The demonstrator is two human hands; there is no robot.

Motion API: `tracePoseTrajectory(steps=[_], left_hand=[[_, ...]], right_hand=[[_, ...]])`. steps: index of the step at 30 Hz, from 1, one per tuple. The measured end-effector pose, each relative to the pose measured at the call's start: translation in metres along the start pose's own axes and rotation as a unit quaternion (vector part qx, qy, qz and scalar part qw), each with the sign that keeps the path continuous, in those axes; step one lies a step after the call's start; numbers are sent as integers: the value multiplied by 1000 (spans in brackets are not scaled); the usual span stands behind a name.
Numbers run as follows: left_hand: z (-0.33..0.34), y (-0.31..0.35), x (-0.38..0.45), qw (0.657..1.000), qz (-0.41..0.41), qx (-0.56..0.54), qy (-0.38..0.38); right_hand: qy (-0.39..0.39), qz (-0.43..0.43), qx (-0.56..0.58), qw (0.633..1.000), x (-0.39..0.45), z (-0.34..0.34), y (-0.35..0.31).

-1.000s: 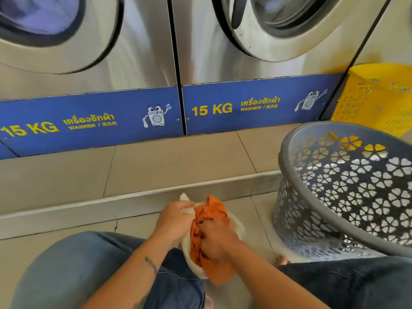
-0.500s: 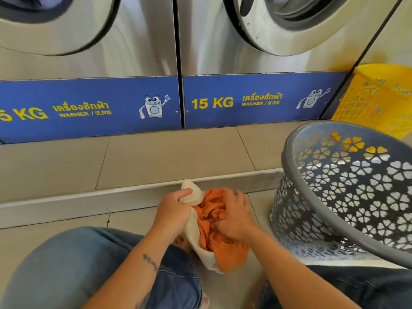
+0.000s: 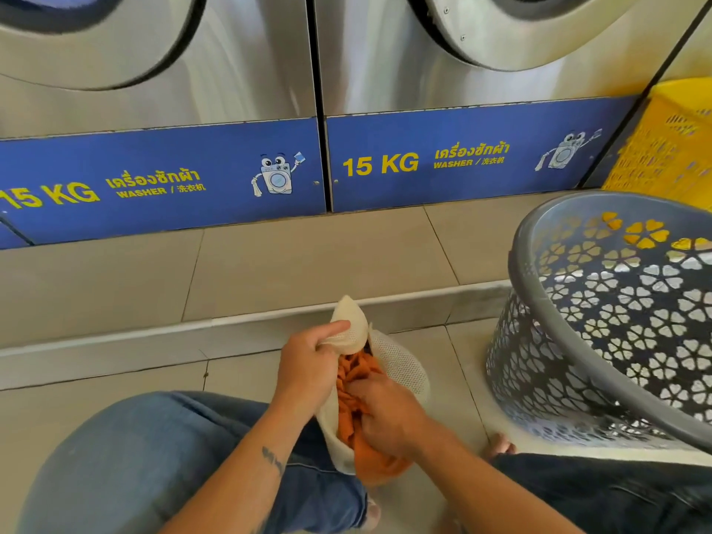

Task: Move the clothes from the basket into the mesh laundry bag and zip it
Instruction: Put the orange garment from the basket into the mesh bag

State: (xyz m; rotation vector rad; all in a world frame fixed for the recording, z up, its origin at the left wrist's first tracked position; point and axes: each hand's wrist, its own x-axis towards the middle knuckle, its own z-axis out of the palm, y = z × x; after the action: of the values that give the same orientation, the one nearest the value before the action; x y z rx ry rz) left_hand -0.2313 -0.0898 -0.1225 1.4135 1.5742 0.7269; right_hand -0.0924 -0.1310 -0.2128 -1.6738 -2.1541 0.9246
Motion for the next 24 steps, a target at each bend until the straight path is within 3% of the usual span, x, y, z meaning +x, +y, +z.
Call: tracePoseTrajectory(steps=[2,6,11,14,16,19,24], left_hand=[[-2,-2,1,1000,5,3,-12],[-1,-5,8,1000,-11,15,2],[6,-7,11,999,4,37,5],[9,-3,10,997,19,74,-28],[10,-1,8,994,30,99,-40],[7,3,5,994,37,96,-42],[5,8,-3,990,29,103,-88]], right_hand=[[-37,67,0,997,14,3,15],[-25,168,106,980,38,-12,21],[34,159,228,960,31,-40,2],[50,155,196,967,-4,-62,-8],[-11,201,128,971,-25,-71,-13],[-91,237,121,960,-41,-67,-29],[-9,242,246,939,-35,-33,-34]])
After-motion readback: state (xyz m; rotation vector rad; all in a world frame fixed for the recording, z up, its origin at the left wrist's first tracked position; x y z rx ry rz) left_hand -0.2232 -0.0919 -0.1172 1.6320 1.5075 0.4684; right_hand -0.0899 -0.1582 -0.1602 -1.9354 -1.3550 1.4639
